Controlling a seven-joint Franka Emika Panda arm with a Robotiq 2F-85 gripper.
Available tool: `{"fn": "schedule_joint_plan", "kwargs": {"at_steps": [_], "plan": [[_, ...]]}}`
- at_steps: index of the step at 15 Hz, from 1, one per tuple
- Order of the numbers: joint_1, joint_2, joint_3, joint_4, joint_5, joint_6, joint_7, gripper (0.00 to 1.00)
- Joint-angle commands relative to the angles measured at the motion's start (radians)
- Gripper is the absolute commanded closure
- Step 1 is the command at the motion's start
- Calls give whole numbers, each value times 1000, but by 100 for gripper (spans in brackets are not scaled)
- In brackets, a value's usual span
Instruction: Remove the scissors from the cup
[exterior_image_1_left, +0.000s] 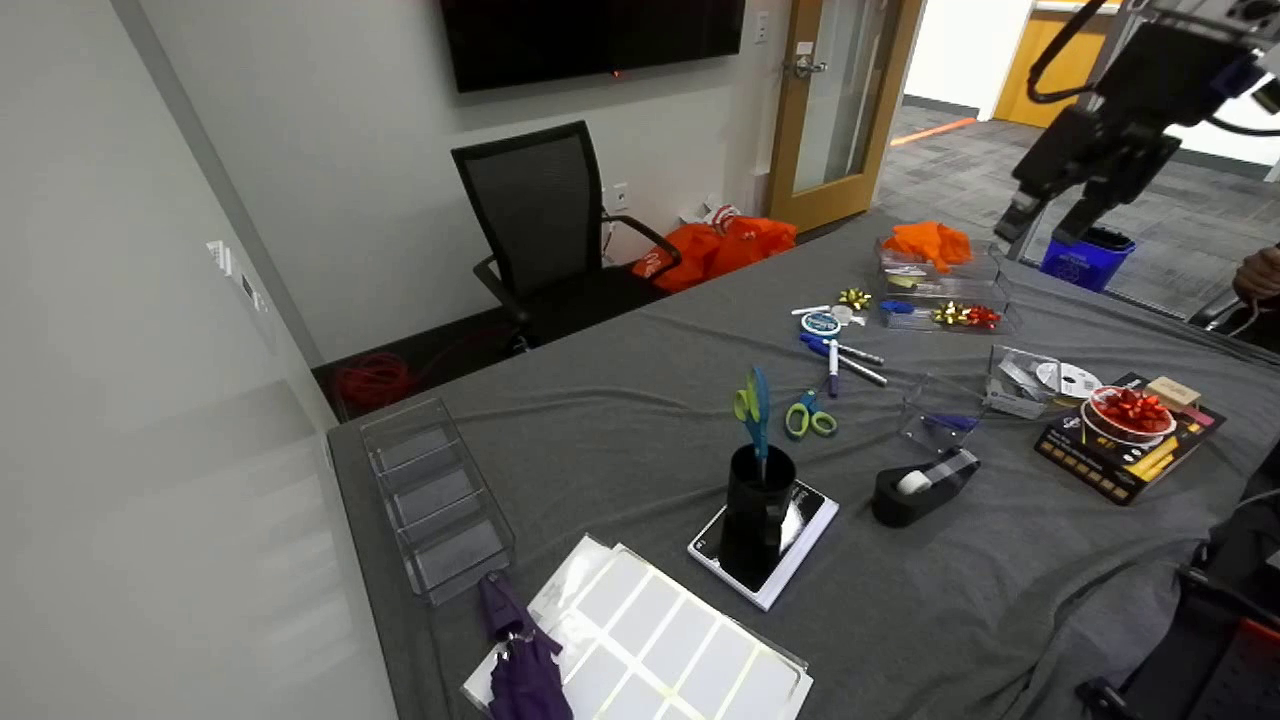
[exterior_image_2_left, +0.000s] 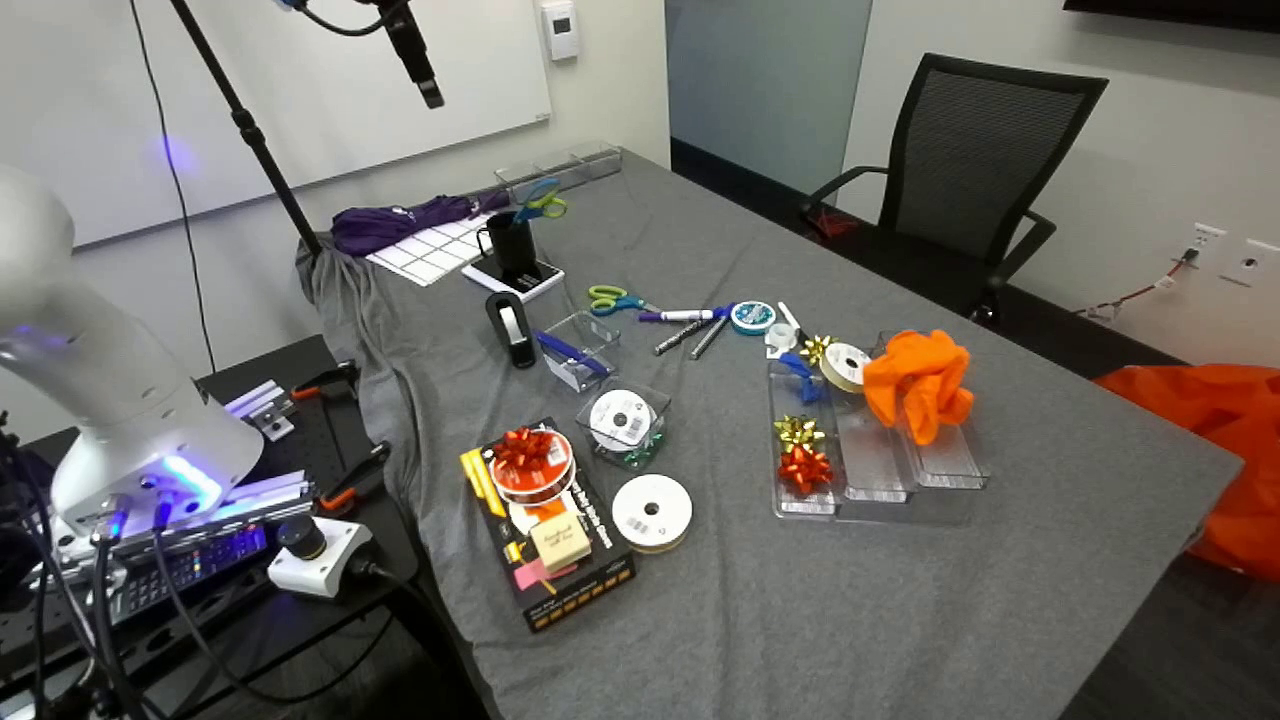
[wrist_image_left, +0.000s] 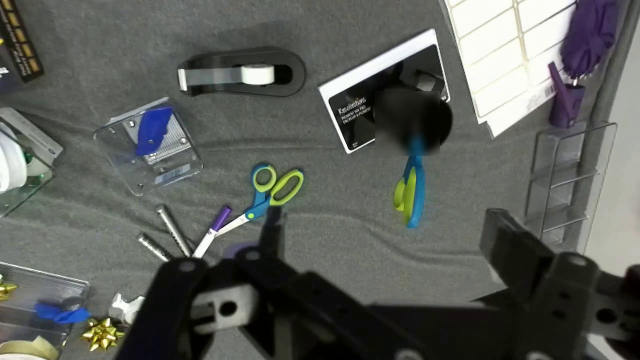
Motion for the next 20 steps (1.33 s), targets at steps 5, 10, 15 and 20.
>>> {"fn": "schedule_joint_plan", "kwargs": {"at_steps": [5, 10, 15, 20], "plan": [[3, 294, 139, 92, -111, 241, 284, 0], [32, 452, 151, 183, -209, 315, 404, 0], [77, 568, 133, 261, -262, 353, 451, 0], [95, 559, 114, 251, -284, 336, 467, 0]]}}
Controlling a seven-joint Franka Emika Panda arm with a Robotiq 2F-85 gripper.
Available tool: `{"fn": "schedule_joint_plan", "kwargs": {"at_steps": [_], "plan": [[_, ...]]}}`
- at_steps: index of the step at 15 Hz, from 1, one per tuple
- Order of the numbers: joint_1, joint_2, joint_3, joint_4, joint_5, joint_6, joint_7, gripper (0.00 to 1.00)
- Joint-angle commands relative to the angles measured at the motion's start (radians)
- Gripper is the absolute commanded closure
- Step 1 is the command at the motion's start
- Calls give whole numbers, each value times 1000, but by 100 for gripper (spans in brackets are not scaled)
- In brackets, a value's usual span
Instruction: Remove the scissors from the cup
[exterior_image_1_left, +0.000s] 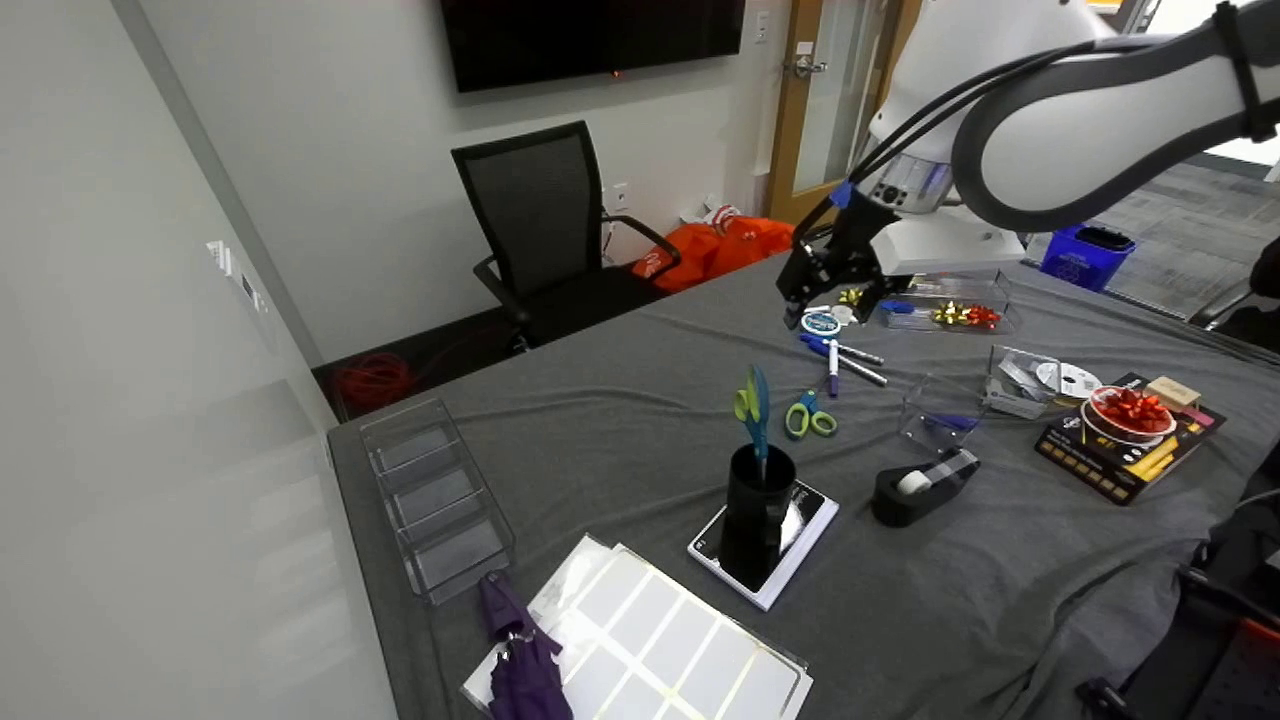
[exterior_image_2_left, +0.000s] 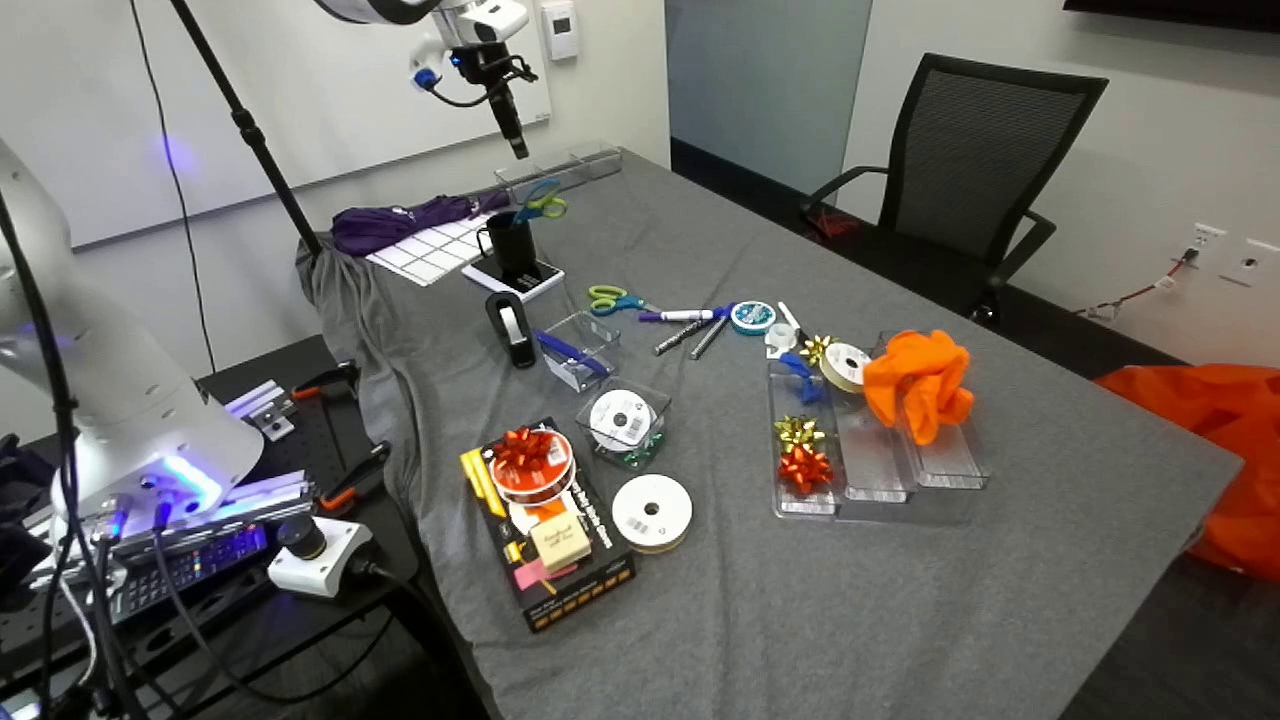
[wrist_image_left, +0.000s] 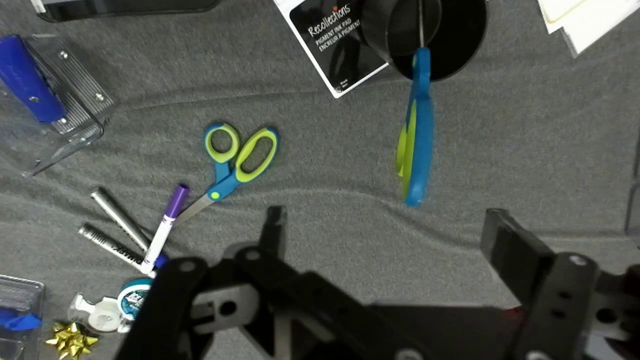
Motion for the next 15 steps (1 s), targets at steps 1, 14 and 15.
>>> {"fn": "schedule_joint_plan", "kwargs": {"at_steps": [1, 14, 15], "plan": [[24, -1, -26, 2, 5, -2, -5, 0], [170, 190, -45, 31, -145, 100, 316, 0], [182, 208, -55, 34, -166, 118, 331, 0]]}}
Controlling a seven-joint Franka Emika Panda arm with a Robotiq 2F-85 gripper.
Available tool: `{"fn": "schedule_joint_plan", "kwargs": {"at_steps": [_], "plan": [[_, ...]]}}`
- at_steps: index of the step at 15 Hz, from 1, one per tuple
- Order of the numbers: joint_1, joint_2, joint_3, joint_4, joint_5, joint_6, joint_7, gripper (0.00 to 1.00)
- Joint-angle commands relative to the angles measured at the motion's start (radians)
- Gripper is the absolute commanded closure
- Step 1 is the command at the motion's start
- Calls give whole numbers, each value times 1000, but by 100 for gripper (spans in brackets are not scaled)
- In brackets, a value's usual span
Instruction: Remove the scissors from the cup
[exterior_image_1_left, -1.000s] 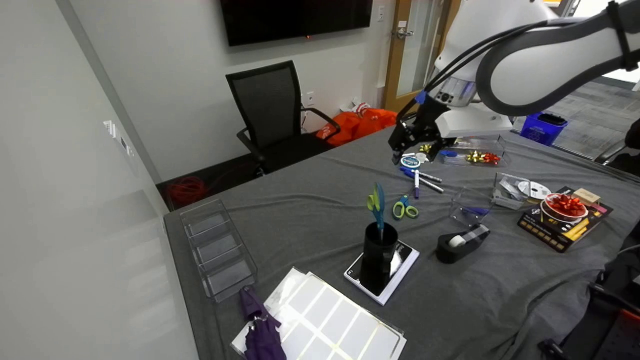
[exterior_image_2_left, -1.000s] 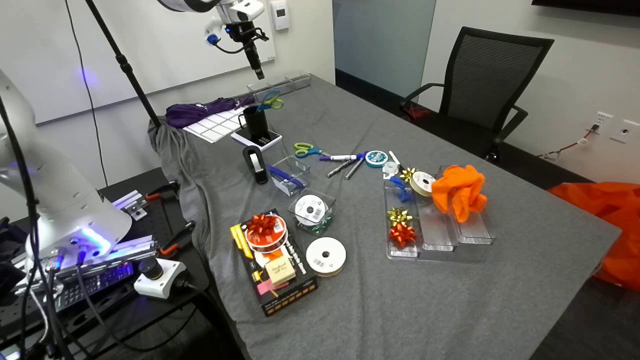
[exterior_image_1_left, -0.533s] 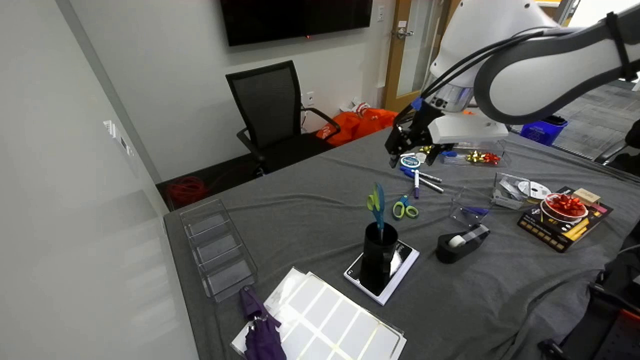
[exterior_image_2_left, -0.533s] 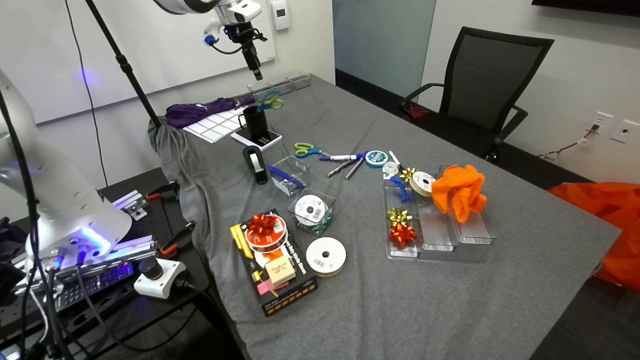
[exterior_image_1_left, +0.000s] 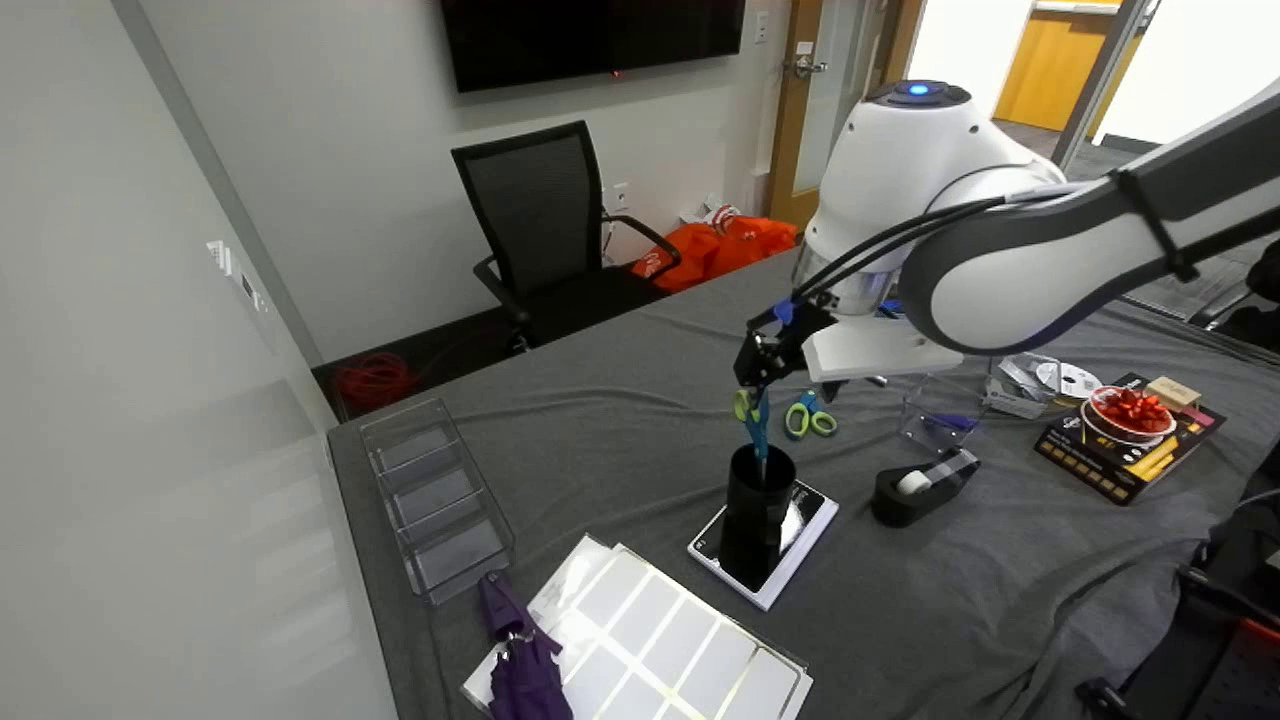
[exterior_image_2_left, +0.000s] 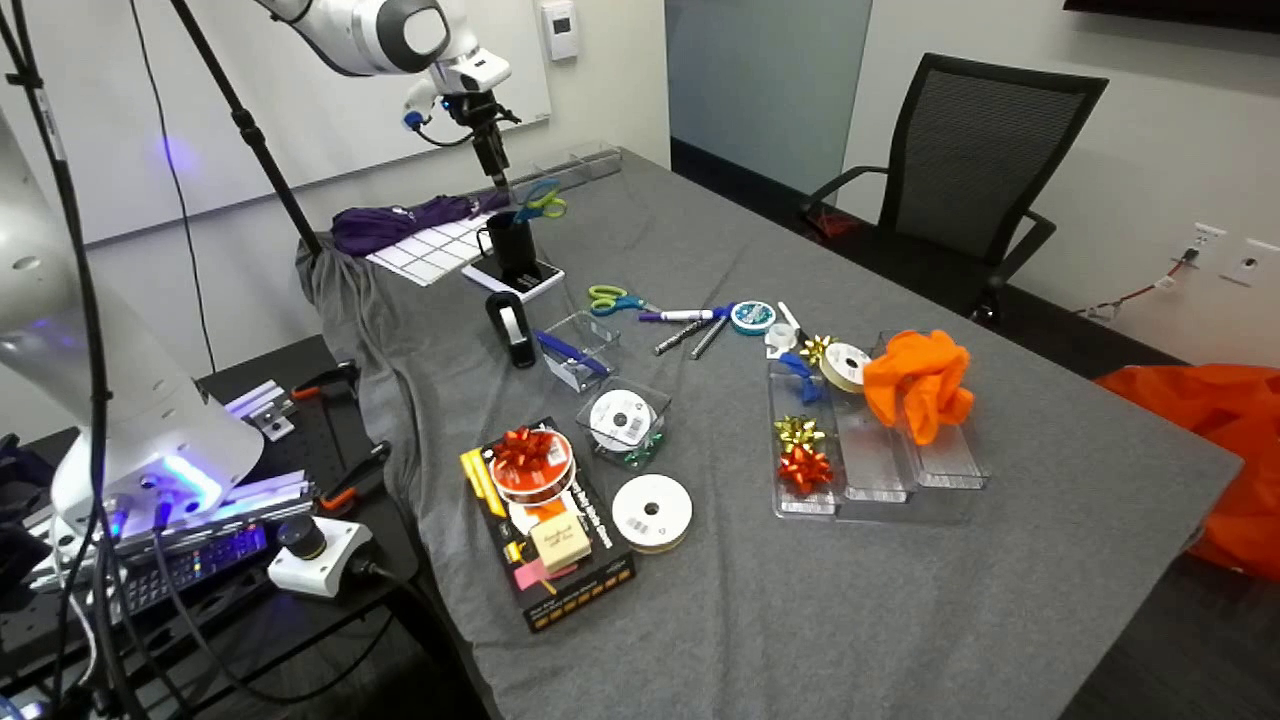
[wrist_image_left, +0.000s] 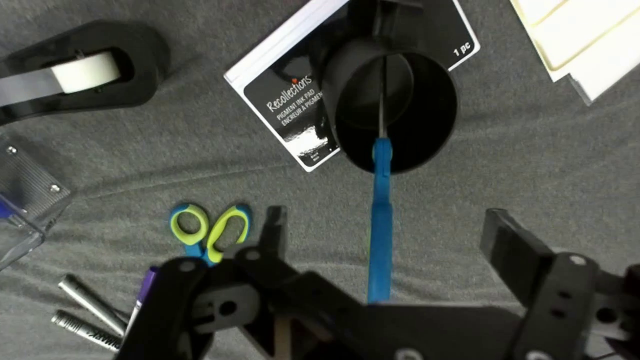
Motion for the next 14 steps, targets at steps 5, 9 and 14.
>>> {"fn": "schedule_joint_plan", "kwargs": {"at_steps": [5, 9, 14], "plan": [[106, 159, -110, 68, -190, 143, 121, 0], [155, 224, -178, 113, -253, 161, 158, 0], [188, 266, -223, 145, -270, 160, 163, 0]]}}
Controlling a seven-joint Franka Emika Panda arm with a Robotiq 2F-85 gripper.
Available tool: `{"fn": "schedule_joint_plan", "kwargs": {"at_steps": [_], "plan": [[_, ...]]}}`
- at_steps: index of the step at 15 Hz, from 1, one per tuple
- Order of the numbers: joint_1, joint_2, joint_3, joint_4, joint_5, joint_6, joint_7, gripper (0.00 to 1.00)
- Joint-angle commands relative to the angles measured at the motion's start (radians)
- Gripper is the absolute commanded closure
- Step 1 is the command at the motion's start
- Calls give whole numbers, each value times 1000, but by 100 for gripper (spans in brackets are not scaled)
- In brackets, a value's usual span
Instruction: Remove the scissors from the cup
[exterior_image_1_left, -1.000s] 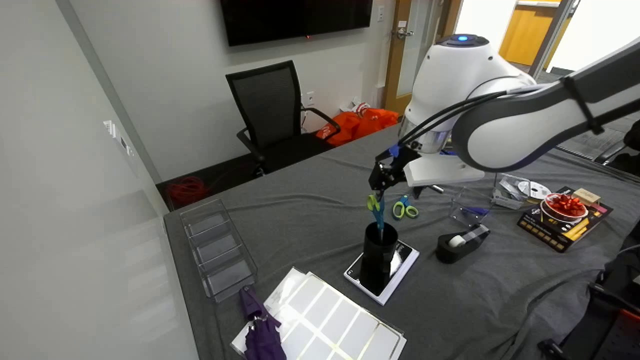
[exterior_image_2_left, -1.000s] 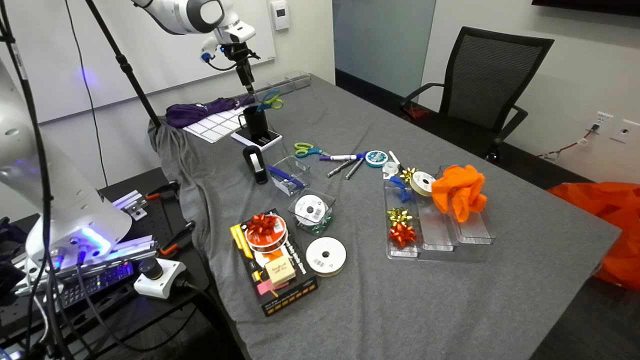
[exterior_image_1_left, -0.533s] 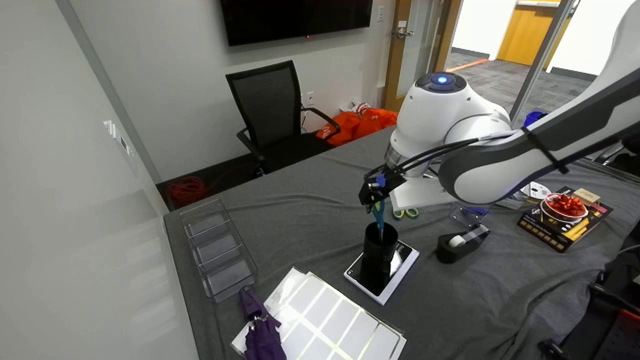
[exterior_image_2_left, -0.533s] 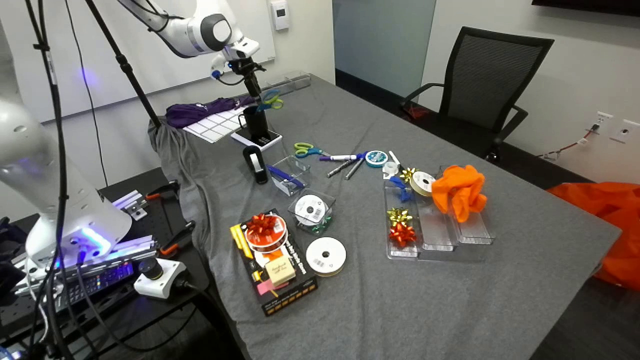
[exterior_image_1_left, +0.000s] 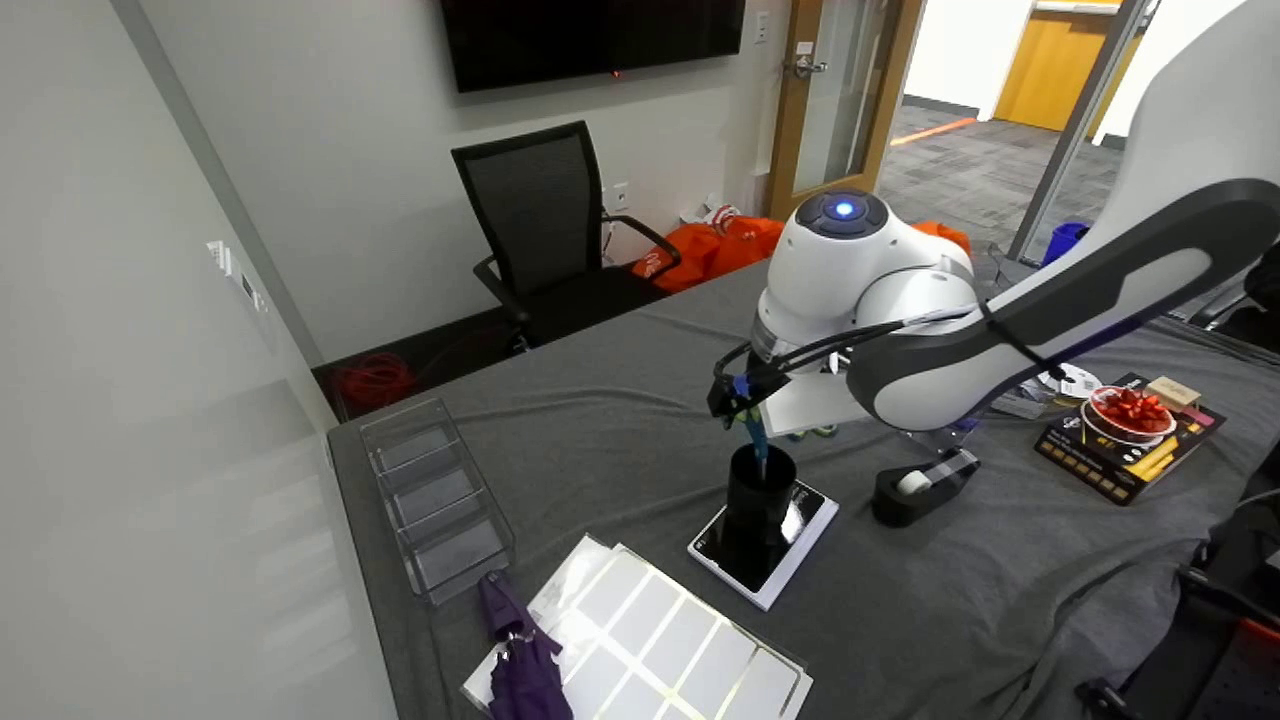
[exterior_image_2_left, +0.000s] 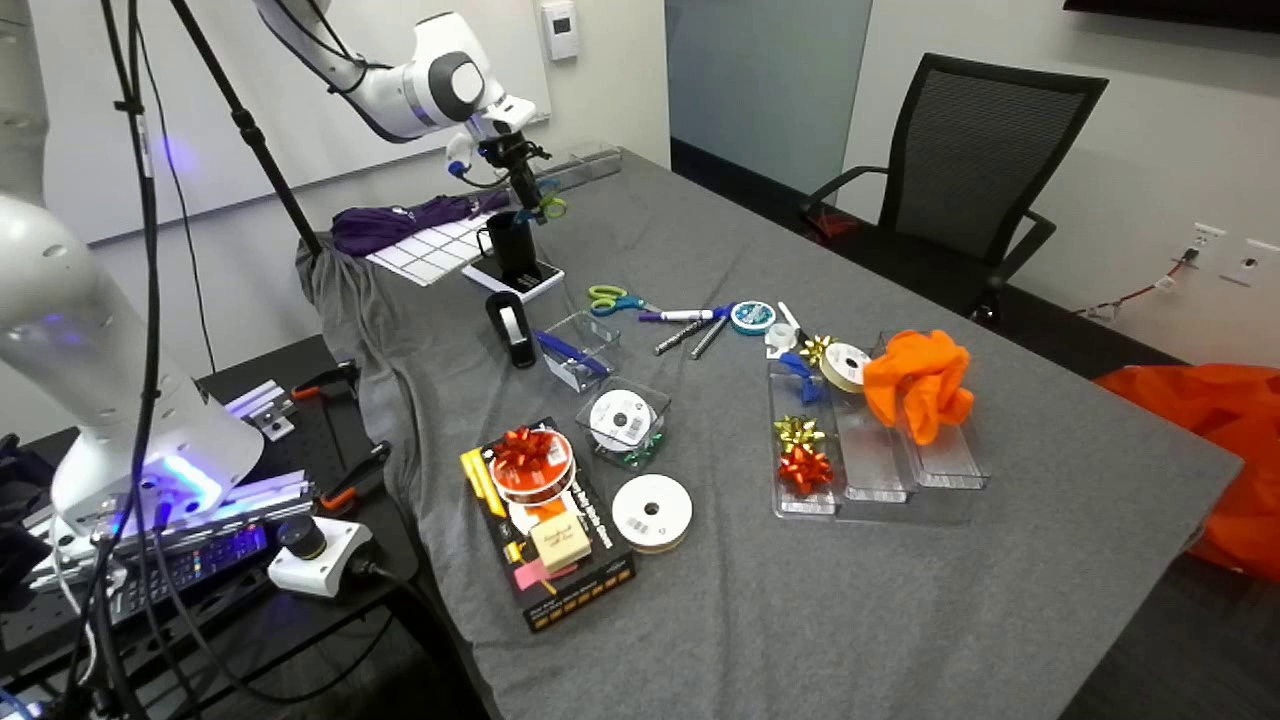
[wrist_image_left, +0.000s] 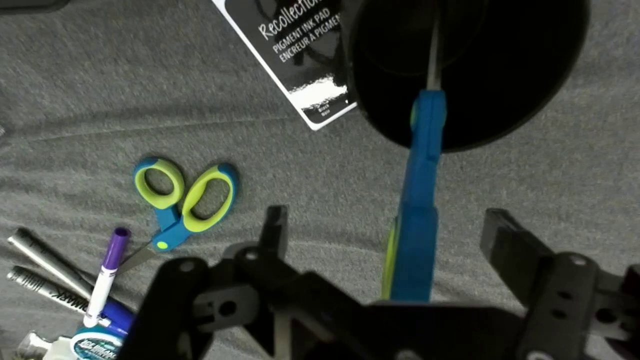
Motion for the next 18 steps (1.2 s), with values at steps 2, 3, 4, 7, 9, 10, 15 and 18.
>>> {"fn": "schedule_joint_plan", "kwargs": {"at_steps": [2, 3, 4, 7, 9, 10, 15, 18], "plan": [[37, 42, -42, 35, -24, 1, 8, 0], [39, 44, -42, 36, -20, -7, 5, 0], [43, 46, -44, 36, -19, -10, 5, 0], [50, 50, -44, 29, -11, -9, 6, 0], [52, 51, -41, 28, -5, -4, 8, 0], [50, 52, -38, 28, -2, 2, 4, 25], [60, 55, -45, 26, -6, 13, 20, 55], [65, 57, -49, 22, -13, 22, 30, 75]]}}
